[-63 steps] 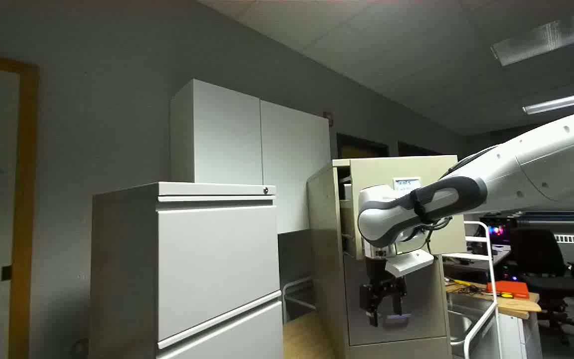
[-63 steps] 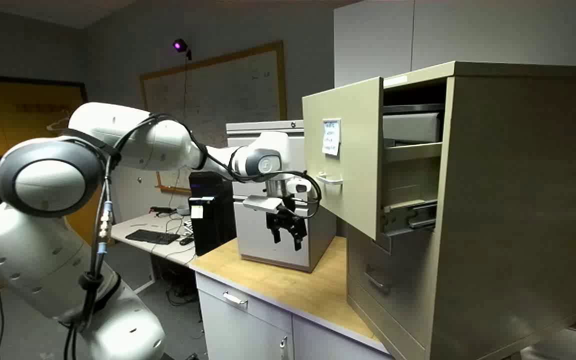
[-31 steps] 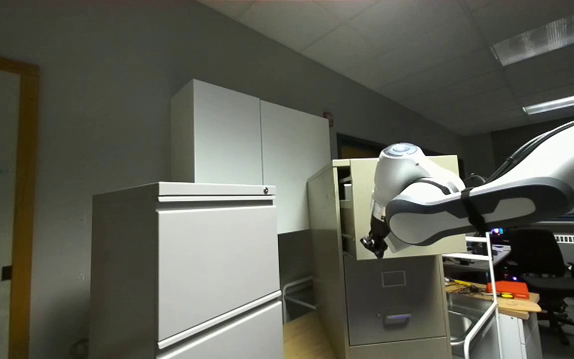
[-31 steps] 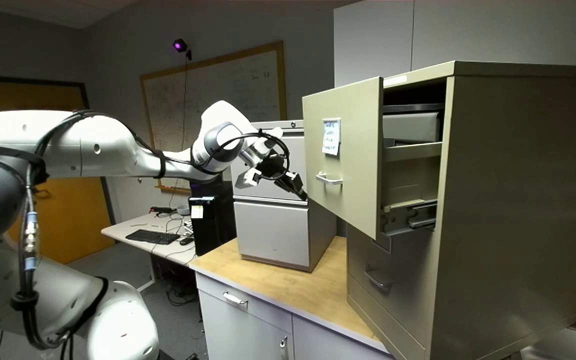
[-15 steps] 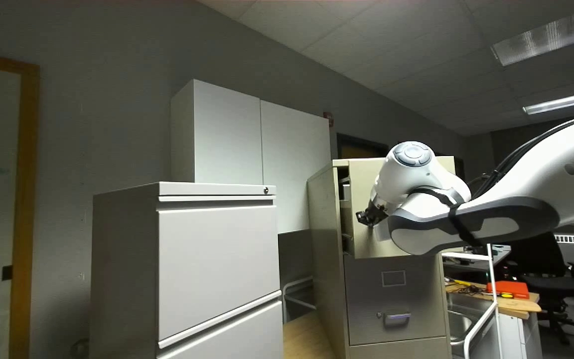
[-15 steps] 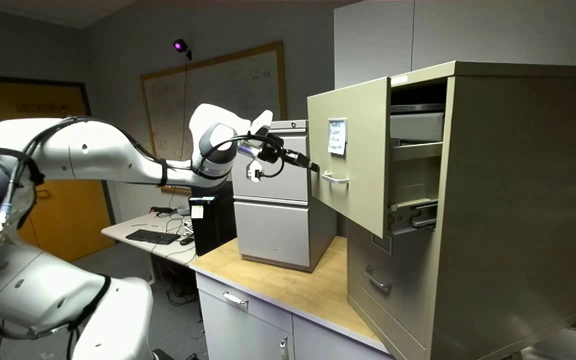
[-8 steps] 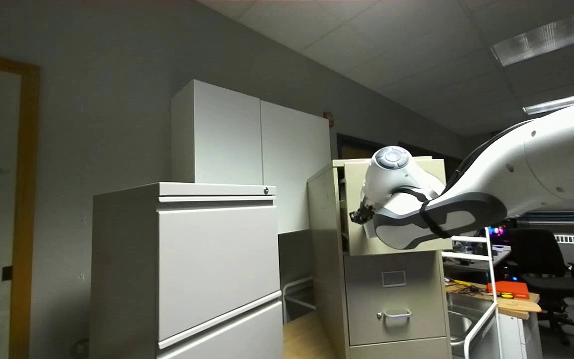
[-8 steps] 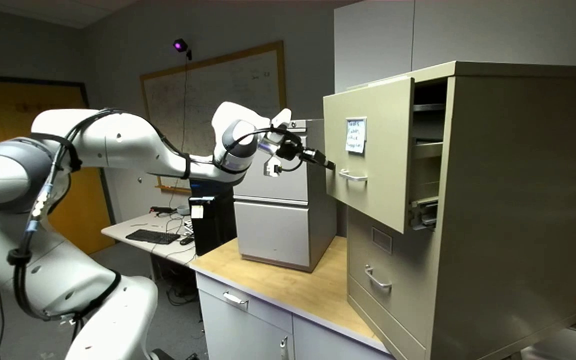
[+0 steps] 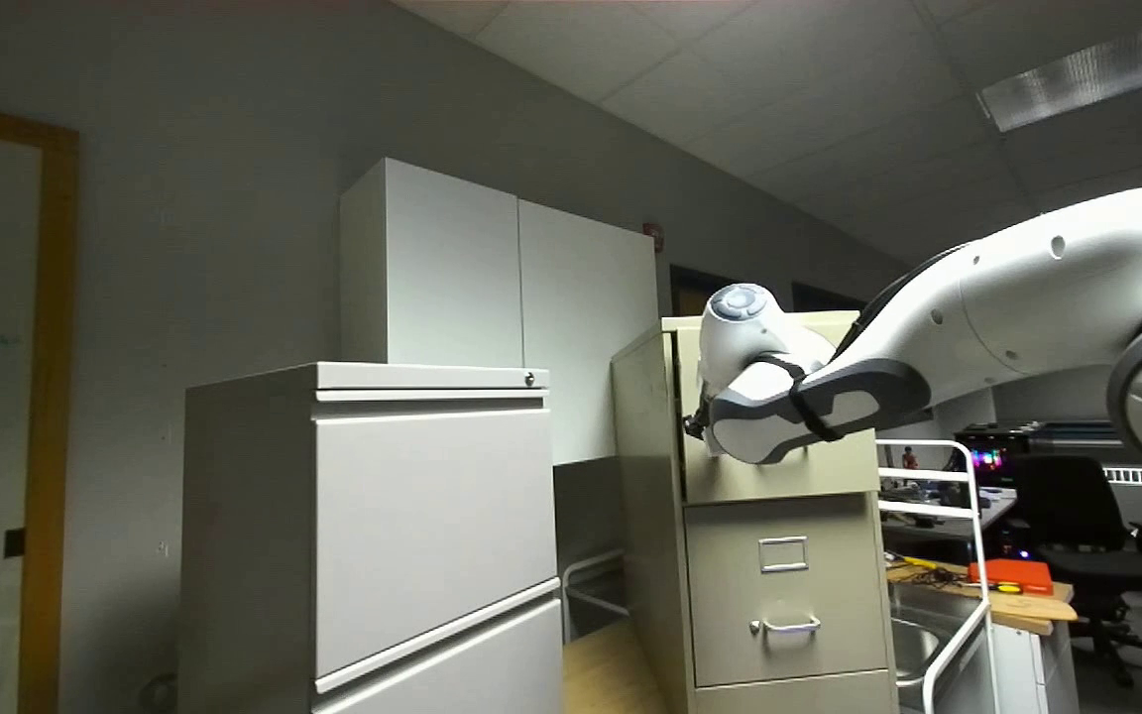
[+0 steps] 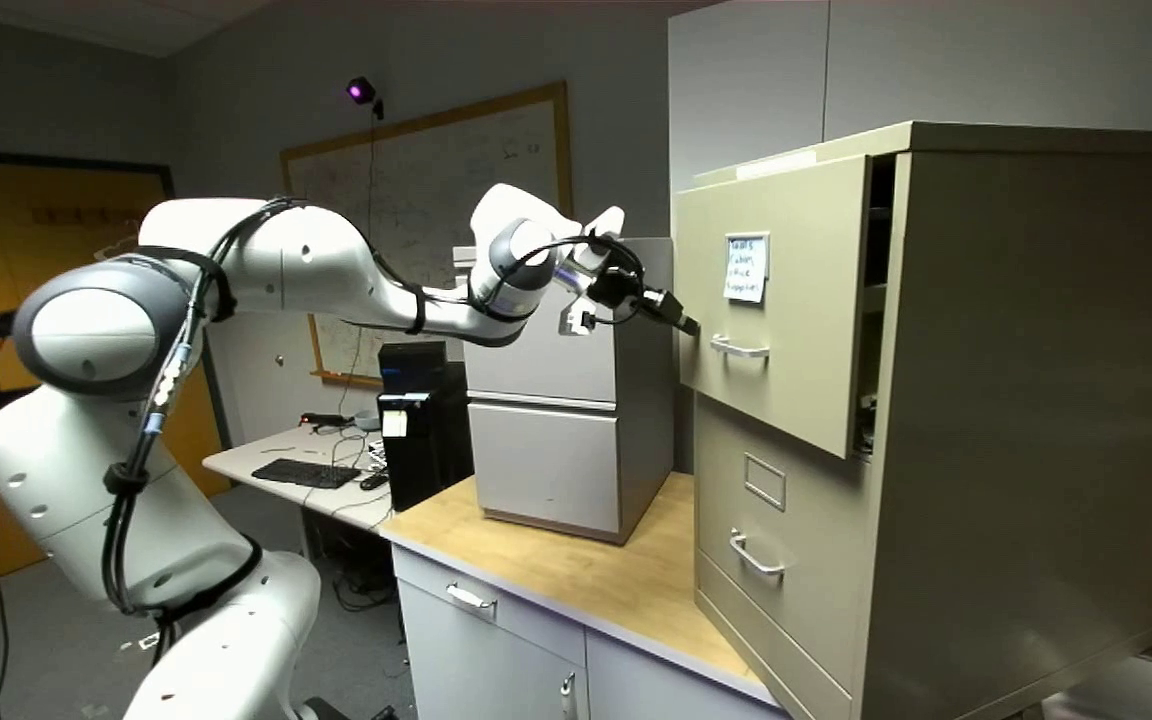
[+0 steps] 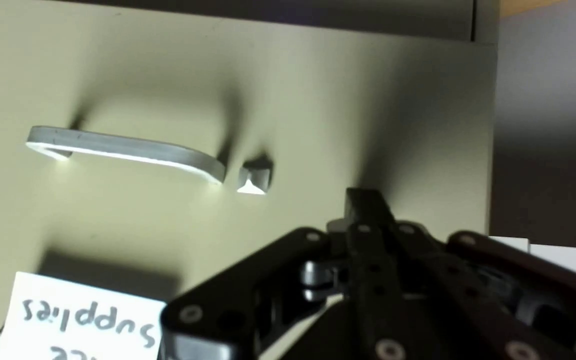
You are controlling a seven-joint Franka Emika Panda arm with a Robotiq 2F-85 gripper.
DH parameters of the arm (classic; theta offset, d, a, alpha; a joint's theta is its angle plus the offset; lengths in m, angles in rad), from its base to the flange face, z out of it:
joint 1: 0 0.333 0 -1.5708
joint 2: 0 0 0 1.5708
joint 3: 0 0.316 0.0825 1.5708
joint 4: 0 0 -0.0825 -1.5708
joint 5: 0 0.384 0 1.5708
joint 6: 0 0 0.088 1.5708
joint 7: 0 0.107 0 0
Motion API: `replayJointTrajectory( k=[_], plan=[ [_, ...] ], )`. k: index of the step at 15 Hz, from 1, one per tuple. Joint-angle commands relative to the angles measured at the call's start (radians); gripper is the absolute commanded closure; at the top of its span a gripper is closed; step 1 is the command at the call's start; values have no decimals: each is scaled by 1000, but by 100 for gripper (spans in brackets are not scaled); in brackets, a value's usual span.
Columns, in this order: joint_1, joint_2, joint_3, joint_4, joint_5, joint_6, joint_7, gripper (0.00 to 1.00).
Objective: Close the top drawer of the file cabinet
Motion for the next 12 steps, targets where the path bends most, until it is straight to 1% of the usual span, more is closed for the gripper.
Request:
replayJointTrajectory(
  k=[1, 6, 10, 12],
  plan=[
    [-37, 214, 51, 221, -41, -21, 6, 100],
    [-44, 312, 92, 350, -95, -131, 15, 100],
    [-35, 402, 113, 455, -149, -204, 19, 100],
    [-30, 421, 123, 487, -157, -258, 19, 100]
  ],
)
